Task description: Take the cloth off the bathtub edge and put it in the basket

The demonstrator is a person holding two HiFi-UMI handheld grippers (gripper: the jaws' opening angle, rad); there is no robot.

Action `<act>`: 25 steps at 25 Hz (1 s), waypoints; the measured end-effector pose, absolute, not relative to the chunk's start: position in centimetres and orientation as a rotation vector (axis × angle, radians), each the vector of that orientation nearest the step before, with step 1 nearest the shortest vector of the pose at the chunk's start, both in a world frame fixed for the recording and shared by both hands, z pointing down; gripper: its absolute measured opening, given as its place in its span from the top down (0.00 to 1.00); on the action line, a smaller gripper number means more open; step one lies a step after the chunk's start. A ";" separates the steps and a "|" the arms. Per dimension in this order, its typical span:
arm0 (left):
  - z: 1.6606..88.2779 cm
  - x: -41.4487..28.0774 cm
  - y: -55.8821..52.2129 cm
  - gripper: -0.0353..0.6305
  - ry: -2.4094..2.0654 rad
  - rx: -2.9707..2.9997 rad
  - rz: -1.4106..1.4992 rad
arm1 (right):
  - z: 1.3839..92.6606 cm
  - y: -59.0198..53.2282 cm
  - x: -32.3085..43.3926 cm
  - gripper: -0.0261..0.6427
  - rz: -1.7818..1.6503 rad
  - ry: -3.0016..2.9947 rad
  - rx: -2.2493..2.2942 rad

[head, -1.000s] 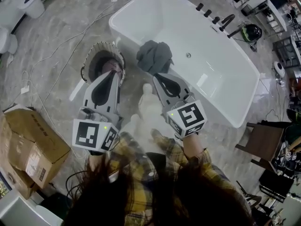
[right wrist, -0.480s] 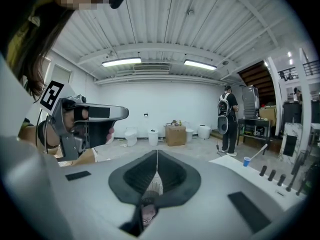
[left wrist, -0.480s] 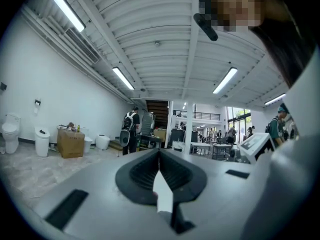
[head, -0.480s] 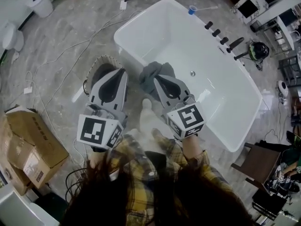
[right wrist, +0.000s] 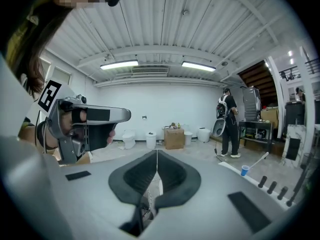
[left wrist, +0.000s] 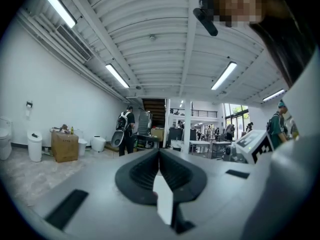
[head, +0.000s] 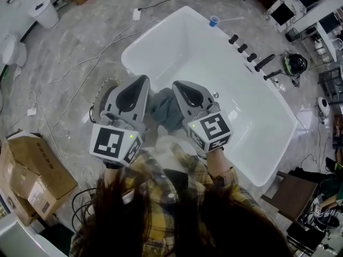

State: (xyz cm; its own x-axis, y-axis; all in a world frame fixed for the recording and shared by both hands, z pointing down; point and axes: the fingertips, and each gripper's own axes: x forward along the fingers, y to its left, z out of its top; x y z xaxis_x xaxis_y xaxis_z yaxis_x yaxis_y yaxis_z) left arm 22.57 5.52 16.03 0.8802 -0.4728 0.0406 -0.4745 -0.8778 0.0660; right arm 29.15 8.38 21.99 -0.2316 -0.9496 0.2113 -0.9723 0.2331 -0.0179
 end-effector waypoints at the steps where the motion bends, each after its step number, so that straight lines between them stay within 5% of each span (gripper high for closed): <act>1: 16.2 23.2 5.4 0.92 -0.748 2.974 0.039 | 22.1 8.1 29.6 0.94 0.221 -2.342 1.837; 25: 19.8 27.6 1.3 0.92 -0.589 2.959 0.160 | 25.4 3.9 32.5 0.94 0.335 -2.240 1.861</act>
